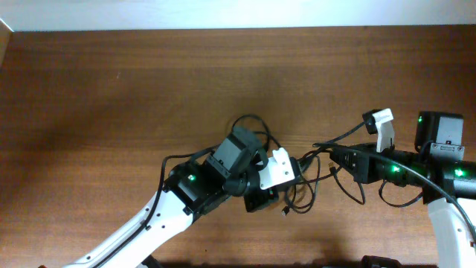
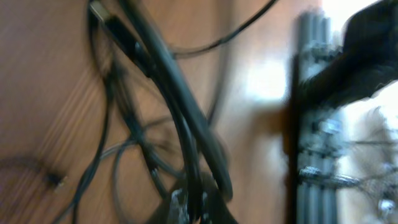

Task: Untangle cables

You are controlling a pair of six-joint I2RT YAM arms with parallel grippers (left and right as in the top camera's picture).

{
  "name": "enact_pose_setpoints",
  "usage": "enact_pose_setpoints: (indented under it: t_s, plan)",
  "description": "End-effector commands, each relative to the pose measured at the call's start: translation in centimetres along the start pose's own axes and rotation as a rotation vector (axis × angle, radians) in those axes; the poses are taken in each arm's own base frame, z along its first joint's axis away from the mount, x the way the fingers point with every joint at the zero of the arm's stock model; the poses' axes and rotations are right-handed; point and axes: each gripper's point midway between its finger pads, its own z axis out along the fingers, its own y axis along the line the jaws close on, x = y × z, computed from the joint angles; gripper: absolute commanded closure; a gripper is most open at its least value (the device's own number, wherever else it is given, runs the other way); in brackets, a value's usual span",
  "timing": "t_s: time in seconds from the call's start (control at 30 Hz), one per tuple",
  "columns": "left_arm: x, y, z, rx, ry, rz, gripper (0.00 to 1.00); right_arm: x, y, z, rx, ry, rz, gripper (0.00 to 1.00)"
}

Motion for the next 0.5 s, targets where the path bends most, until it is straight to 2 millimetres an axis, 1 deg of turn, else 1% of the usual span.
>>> enact_pose_setpoints:
  t_s: [0.0,0.07,0.1,0.13,0.17,0.2,0.23,0.3,0.33,0.37,0.4,0.43,0.47]
  plan:
    - [3.8,4.1,-1.4,-0.272,0.186,-0.029,1.0,-0.5,-0.5,-0.2,0.034,-0.015,-0.006,0.96]
    - [5.2,5.1,-2.0,-0.344,0.252,-0.035,1.0,-0.5,-0.5,-0.2,0.034,-0.015,-0.006,0.96]
    - [5.4,5.3,-2.2,-0.363,0.263,-0.039,1.0,-0.5,-0.5,-0.2,0.034,-0.014,-0.005,0.96]
    - [5.8,6.2,-2.6,-0.423,0.279,-0.074,1.0,-0.5,-0.5,-0.2,0.034,-0.014,-0.005,0.96]
    - [6.3,7.3,-3.4,-0.508,0.301,-0.12,1.0,-0.5,-0.5,-0.2,0.034,-0.014,-0.005,0.96]
    - [7.1,8.7,-4.6,-0.625,0.33,-0.174,1.0,-0.5,-0.5,-0.2,0.034,-0.014,-0.005,0.96]
    - [7.8,9.6,-5.7,-0.715,0.354,-0.216,1.0,-0.5,-0.5,-0.2,0.034,-0.014,-0.005,0.96]
    - [9.0,10.7,-7.5,-0.853,0.39,-0.282,1.0,-0.5,-0.5,-0.2,0.034,-0.014,-0.004,0.96]
    - [9.3,11.0,-8.1,-0.894,0.394,-0.304,0.96,-0.5,-0.5,-0.2,0.034,-0.014,-0.005,0.96]
    - [9.3,11.3,-8.4,-0.925,0.388,-0.326,0.83,-0.5,-0.5,-0.2,0.034,-0.014,-0.005,0.96]
    - [9.3,11.3,-8.5,-0.932,0.385,-0.33,0.57,-0.5,-0.5,-0.2,0.034,-0.014,-0.005,0.96]
    - [9.3,11.4,-8.5,-0.935,0.382,-0.33,0.25,-0.5,-0.5,-0.2,0.034,-0.014,-0.005,0.96]
    - [9.2,11.4,-8.5,-0.935,0.38,-0.33,0.01,-0.5,-0.5,-0.2,0.034,-0.014,-0.005,0.96]
